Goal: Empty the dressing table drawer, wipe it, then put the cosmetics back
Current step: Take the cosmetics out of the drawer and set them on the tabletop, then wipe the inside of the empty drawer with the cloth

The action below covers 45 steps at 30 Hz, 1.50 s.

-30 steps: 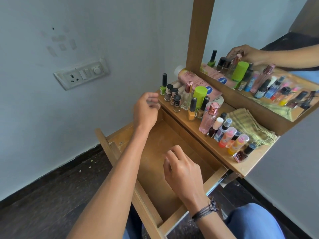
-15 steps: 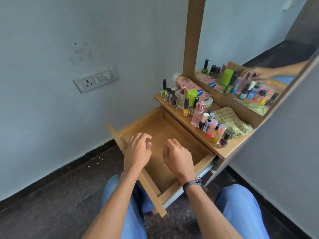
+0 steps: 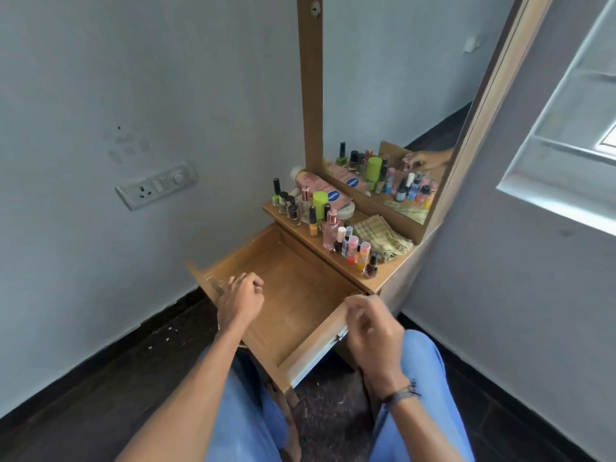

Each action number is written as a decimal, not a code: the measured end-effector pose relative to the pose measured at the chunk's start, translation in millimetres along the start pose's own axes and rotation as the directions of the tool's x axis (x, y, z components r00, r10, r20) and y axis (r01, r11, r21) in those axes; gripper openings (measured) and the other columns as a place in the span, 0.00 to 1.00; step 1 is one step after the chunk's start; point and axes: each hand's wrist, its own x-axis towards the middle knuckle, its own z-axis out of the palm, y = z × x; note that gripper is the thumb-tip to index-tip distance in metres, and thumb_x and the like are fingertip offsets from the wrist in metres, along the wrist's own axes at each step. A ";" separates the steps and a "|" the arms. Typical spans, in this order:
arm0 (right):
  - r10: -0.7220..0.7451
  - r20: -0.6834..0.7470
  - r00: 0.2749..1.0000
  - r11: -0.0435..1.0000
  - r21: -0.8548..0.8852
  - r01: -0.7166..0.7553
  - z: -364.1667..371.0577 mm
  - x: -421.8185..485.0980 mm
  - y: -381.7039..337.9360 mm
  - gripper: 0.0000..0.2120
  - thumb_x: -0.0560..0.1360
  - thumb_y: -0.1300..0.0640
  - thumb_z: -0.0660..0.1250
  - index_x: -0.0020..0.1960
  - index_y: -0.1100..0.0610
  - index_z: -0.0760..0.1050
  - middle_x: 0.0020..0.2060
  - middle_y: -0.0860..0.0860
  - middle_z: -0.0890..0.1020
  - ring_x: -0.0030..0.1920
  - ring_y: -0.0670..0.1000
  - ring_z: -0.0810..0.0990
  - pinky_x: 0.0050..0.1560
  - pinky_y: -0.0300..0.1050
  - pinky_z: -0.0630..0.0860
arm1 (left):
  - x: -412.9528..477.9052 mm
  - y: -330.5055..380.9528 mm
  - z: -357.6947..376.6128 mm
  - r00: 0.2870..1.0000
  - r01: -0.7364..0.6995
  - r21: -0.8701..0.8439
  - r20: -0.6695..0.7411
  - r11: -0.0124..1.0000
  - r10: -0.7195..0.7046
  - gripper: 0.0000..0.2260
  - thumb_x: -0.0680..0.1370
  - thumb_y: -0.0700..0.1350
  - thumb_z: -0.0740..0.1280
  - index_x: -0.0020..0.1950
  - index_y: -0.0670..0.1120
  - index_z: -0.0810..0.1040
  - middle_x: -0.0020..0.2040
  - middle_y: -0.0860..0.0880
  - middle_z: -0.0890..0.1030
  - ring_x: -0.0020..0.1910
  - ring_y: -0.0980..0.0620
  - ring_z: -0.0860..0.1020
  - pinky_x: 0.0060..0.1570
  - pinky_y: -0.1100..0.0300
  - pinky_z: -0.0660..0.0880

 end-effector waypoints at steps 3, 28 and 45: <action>0.122 -0.178 0.977 0.984 -0.107 -0.142 -42.1 33.9 33.1 0.03 0.78 0.63 0.67 0.47 0.58 0.80 0.41 0.49 0.80 0.33 0.47 0.78 0.36 0.43 0.75 | 0.3 -2.0 1.6 1.000 0.009 -0.022 -0.024 1.000 -0.009 0.08 0.81 0.42 0.62 0.52 0.54 0.78 0.59 0.55 0.80 0.61 0.50 0.72 0.47 0.57 0.68; 0.224 0.217 0.950 0.937 -0.315 -0.149 -9.3 143.6 98.3 0.11 0.78 0.59 0.65 0.57 0.60 0.81 0.53 0.61 0.85 0.53 0.65 0.81 0.50 0.54 0.76 | -3.2 1.2 -0.9 0.992 0.028 -0.170 -0.115 0.985 -0.048 0.05 0.78 0.43 0.67 0.50 0.52 0.81 0.46 0.58 0.80 0.55 0.51 0.76 0.49 0.56 0.70; 0.307 -0.177 0.935 0.895 0.389 -0.220 -5.3 57.3 -58.7 0.12 0.78 0.65 0.63 0.50 0.47 0.74 0.44 0.45 0.78 0.43 0.45 0.74 0.45 0.40 0.72 | 2.9 -12.9 0.3 0.873 0.060 -0.521 -0.386 0.851 -0.298 0.19 0.75 0.29 0.62 0.60 0.46 0.81 0.62 0.51 0.78 0.65 0.53 0.70 0.62 0.67 0.62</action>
